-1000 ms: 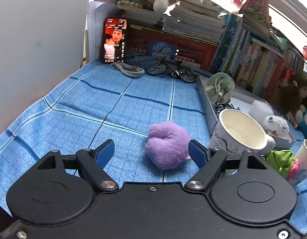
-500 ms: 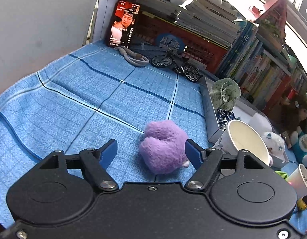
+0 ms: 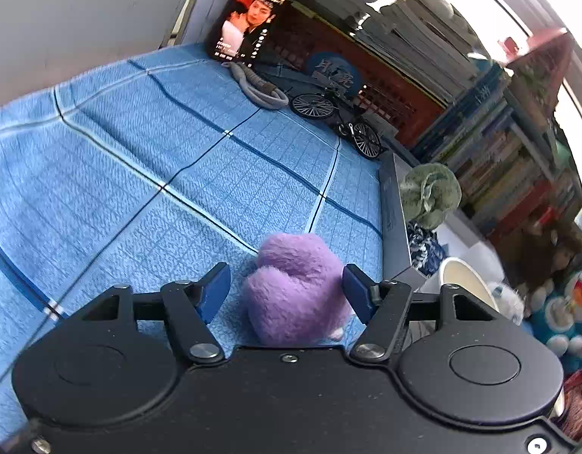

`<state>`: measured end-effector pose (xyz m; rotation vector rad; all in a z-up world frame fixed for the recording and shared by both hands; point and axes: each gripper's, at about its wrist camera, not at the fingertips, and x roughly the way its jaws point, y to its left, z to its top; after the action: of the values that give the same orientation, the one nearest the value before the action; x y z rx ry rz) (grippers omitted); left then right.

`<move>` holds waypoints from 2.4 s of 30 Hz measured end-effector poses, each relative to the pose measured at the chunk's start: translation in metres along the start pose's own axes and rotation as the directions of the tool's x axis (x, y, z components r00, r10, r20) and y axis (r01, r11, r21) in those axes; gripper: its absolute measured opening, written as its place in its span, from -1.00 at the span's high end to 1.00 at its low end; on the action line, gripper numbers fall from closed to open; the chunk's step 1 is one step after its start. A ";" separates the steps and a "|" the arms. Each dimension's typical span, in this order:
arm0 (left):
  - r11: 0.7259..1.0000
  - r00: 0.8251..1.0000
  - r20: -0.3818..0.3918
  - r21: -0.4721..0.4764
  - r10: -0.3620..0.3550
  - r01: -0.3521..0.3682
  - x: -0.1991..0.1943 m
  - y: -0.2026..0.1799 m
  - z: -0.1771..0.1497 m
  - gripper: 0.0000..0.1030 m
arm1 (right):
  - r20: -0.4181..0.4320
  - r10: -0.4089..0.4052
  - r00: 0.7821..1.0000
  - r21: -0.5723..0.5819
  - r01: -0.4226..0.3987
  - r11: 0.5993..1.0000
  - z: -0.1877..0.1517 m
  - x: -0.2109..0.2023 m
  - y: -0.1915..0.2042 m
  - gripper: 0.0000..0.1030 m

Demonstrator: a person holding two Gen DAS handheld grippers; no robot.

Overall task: Organize soft objects
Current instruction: 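Grasp the purple plush with the left gripper while the right gripper grasps the gold sequin bow, then carry the purple plush and gold bow toward the white tray with both grippers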

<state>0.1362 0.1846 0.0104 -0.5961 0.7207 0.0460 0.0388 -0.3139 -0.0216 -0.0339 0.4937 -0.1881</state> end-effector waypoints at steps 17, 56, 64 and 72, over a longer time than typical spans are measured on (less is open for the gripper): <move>0.999 0.998 -0.026 -0.008 -0.049 0.049 0.011 -0.003 -0.001 0.14 | 0.004 0.007 1.000 0.038 -0.007 0.999 -0.001 0.000 0.000 -0.09; 0.958 0.980 0.181 0.284 -0.085 0.031 -0.069 -0.084 0.027 0.29 | 0.126 0.239 0.963 0.179 -0.259 0.949 0.092 -0.025 0.013 0.09; 0.936 0.980 0.140 0.341 -0.139 0.084 -0.068 -0.121 0.032 0.29 | 0.104 0.326 0.940 0.234 -0.342 0.910 0.118 -0.013 0.020 0.09; 0.900 0.980 0.090 0.418 -0.178 0.125 -0.061 -0.170 0.043 0.29 | 0.074 0.388 0.919 0.289 -0.392 0.873 0.148 0.006 0.028 0.09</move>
<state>0.1569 0.0756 0.1586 -0.2398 0.5358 -0.2089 0.1190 -0.2900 0.1031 0.3607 0.4445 0.1375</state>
